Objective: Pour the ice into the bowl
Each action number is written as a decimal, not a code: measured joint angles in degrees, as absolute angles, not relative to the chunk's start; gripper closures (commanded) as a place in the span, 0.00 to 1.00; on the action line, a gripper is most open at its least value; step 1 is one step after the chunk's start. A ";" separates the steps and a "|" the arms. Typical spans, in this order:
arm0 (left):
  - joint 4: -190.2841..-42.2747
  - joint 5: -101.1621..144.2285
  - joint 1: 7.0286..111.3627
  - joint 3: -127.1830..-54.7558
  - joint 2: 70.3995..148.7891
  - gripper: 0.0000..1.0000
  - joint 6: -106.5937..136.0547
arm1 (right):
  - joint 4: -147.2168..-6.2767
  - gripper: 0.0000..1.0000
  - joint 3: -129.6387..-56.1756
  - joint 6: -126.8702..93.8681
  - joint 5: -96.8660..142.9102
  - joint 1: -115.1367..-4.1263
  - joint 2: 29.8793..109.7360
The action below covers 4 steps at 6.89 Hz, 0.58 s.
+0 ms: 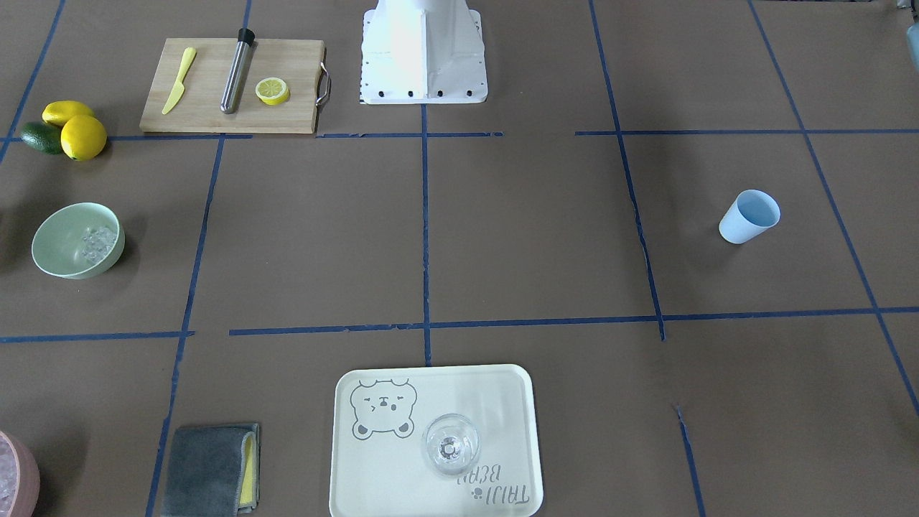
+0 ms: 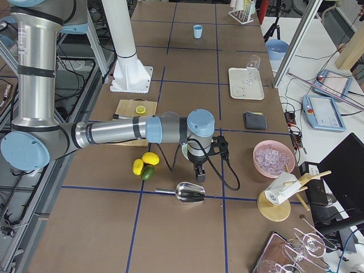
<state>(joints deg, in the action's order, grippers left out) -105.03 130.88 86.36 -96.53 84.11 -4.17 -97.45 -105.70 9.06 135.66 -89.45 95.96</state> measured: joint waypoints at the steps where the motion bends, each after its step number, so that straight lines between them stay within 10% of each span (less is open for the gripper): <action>1: -101.45 133.05 88.10 -95.63 84.10 0.00 -6.36 | -97.30 0.00 -105.13 8.89 136.43 -89.52 95.52; 4: -95.02 134.48 89.54 -95.58 84.97 0.00 -7.61 | -97.20 0.00 -103.42 8.38 138.16 -89.67 94.87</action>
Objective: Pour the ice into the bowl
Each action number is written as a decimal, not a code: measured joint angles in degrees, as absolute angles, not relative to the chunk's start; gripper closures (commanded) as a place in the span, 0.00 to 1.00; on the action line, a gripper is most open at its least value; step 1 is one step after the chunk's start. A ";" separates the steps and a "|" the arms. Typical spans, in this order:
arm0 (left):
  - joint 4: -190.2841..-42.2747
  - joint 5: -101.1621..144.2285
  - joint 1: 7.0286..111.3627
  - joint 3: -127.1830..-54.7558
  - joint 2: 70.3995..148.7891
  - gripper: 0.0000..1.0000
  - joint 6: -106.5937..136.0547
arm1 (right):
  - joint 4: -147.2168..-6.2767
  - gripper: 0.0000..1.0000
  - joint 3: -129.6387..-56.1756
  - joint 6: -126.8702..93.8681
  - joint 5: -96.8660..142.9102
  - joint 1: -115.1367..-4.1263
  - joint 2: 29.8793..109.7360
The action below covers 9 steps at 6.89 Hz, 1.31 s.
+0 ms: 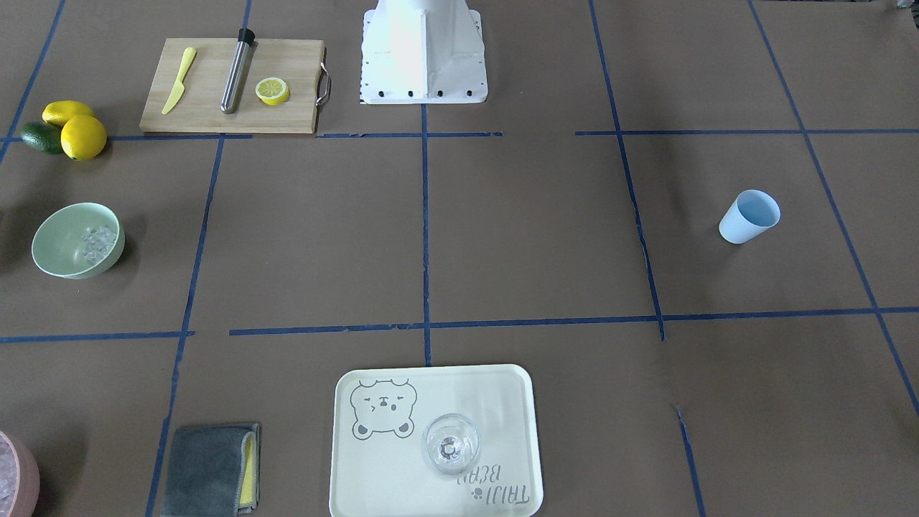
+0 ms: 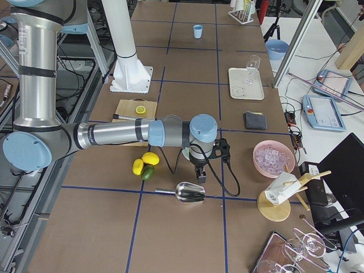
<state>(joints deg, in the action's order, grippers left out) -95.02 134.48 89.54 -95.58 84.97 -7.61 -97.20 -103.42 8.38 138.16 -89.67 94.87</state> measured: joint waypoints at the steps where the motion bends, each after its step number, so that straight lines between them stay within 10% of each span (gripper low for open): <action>1: -92.32 134.48 89.66 -95.50 86.64 0.00 -7.50 | -97.20 0.00 -103.27 8.31 139.16 -90.05 94.87; 9: -89.09 134.89 91.57 -95.21 88.07 0.00 -5.49 | -97.02 0.00 -99.41 5.34 140.02 -92.27 92.42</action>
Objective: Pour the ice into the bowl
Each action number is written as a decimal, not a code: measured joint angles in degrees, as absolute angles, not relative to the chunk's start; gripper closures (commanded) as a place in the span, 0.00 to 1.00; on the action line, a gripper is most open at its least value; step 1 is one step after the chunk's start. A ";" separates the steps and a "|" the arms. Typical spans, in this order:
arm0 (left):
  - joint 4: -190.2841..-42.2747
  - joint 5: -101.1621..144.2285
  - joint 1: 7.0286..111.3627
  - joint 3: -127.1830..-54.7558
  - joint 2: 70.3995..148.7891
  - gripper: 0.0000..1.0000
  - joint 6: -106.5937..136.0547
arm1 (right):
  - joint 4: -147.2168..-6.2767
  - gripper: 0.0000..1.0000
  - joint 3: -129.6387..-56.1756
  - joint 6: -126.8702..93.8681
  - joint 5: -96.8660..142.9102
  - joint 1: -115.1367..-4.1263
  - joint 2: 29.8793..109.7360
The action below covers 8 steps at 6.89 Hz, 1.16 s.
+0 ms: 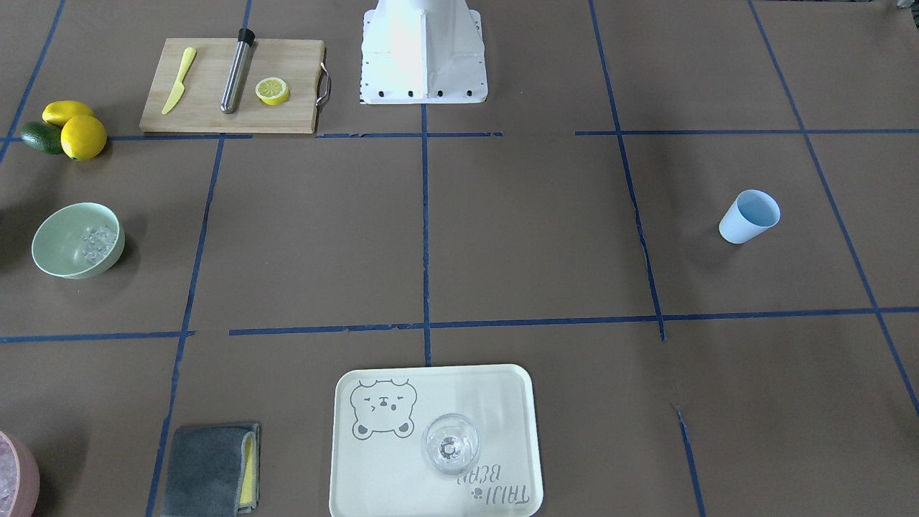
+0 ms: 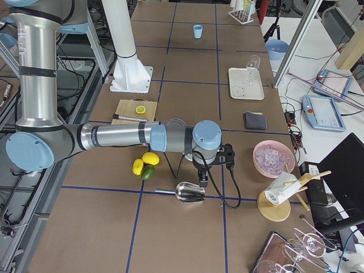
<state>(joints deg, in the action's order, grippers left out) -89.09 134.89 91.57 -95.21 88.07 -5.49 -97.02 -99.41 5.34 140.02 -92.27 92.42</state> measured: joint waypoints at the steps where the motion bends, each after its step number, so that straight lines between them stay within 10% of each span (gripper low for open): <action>1: -89.11 134.86 91.61 -95.24 88.08 0.00 -5.41 | -95.67 0.00 -97.99 5.32 140.09 -92.28 91.88; 8: -89.20 134.82 91.85 -95.36 88.24 0.00 -5.35 | -88.90 0.00 -94.38 3.78 140.14 -92.37 92.06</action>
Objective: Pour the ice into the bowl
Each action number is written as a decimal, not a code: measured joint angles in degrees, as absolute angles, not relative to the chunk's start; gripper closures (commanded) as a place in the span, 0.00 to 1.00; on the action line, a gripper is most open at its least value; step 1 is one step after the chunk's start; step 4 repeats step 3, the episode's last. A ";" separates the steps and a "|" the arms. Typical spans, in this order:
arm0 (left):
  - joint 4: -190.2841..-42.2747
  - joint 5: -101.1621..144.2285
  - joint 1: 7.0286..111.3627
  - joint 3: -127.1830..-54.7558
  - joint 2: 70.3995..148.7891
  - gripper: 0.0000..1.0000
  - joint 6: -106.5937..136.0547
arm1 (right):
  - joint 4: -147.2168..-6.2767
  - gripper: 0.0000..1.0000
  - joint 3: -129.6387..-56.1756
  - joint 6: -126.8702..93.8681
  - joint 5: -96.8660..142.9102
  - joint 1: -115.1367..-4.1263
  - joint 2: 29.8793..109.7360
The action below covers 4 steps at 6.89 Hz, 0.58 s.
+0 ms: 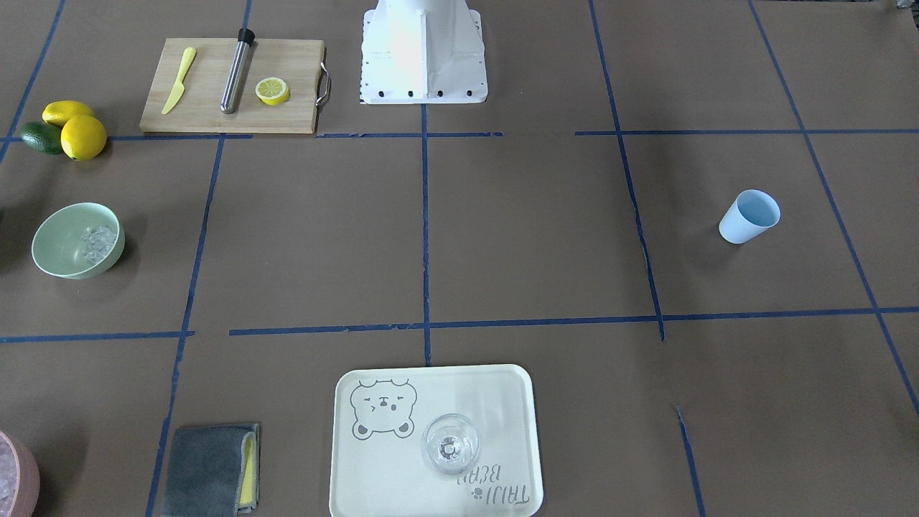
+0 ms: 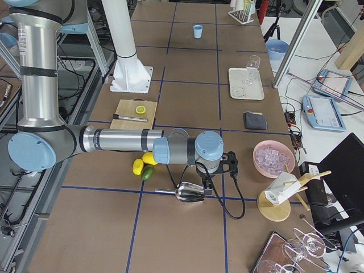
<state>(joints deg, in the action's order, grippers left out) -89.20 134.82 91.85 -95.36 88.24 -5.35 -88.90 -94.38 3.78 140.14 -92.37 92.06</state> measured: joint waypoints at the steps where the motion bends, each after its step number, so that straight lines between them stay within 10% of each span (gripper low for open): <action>1: -89.21 134.82 91.85 -95.36 88.23 0.00 -5.36 | -88.87 0.00 -94.48 3.78 140.12 -92.37 92.05; 4: -89.21 134.82 91.97 -95.48 88.08 0.00 -5.46 | -88.86 0.00 -94.66 3.72 140.10 -92.37 91.80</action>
